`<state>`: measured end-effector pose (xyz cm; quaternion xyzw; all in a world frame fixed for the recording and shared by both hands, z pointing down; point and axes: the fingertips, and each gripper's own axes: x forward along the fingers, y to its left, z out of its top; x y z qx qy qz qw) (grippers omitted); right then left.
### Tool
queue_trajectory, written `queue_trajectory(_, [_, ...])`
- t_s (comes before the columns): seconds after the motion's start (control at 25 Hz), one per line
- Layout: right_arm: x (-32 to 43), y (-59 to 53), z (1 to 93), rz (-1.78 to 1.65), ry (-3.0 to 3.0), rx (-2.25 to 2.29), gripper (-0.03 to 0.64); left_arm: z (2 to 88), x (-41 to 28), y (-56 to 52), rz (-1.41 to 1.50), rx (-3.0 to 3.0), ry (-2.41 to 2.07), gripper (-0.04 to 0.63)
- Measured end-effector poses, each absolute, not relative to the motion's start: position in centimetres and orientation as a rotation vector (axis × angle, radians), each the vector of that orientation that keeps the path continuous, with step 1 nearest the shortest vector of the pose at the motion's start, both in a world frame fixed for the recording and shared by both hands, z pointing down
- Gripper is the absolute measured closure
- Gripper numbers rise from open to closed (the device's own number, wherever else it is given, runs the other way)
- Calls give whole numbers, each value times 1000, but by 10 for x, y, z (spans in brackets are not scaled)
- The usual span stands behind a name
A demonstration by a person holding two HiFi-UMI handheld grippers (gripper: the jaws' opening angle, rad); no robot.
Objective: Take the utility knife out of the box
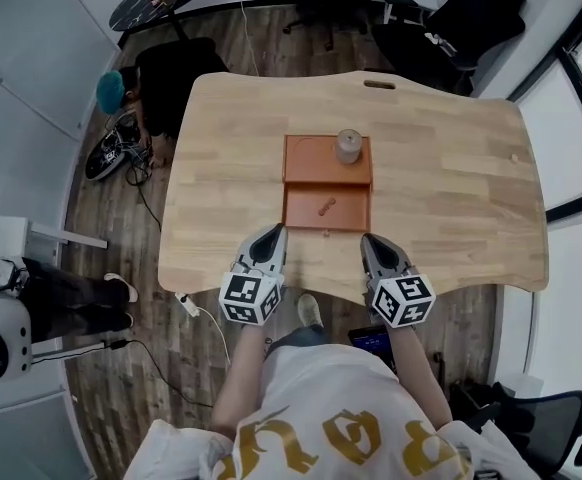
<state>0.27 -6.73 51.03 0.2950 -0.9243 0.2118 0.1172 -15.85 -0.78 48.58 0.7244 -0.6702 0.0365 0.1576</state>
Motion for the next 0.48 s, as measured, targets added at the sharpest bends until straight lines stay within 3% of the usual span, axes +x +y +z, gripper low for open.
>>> queue_trajectory(0.48, [-30,-130,484,547,-2732,1003,606,469,-188,-91,26,2203,-1810,584])
